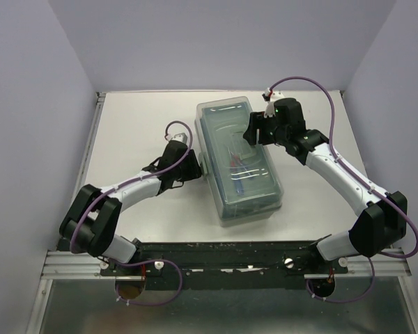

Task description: Pack the tool kit

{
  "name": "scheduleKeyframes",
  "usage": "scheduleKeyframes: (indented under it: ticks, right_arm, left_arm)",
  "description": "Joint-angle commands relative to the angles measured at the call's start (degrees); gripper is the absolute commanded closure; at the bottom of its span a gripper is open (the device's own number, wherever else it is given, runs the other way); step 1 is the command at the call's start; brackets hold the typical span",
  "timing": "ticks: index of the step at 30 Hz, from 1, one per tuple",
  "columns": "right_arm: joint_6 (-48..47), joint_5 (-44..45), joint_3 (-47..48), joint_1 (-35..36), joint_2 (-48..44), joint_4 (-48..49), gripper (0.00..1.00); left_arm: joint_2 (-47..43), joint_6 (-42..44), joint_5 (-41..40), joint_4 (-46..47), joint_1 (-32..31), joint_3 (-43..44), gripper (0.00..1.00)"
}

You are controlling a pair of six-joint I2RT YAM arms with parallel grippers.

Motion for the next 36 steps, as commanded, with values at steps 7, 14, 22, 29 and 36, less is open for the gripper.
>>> scheduleKeyframes:
  ticks: [7, 14, 22, 29, 36]
  right_arm:
    - [0.5, -3.3, -2.8, 1.4, 2.8, -5.0, 0.41]
    - [0.7, -3.8, -3.1, 1.3, 3.0, -4.7, 0.41]
    - [0.5, -3.0, -3.3, 1.4, 2.5, -4.6, 0.41]
    - [1.5, 1.1, -2.3, 1.4, 1.3, -6.3, 0.39]
    - [1.2, 1.4, -0.9, 1.1, -2.4, -7.3, 0.33]
  left_arm:
    - [3.2, 1.9, 5.5, 5.2, -1.7, 5.2, 0.45]
    - [4.7, 0.6, 5.3, 5.9, -2.8, 7.3, 0.46]
    - [5.6, 1.4, 3.7, 2.8, -3.9, 9.6, 0.46]
    - [-0.4, 4.0, -3.5, -3.9, -2.5, 8.3, 0.26]
    - [-8.5, 7.6, -4.3, -7.4, 2.9, 6.0, 0.07]
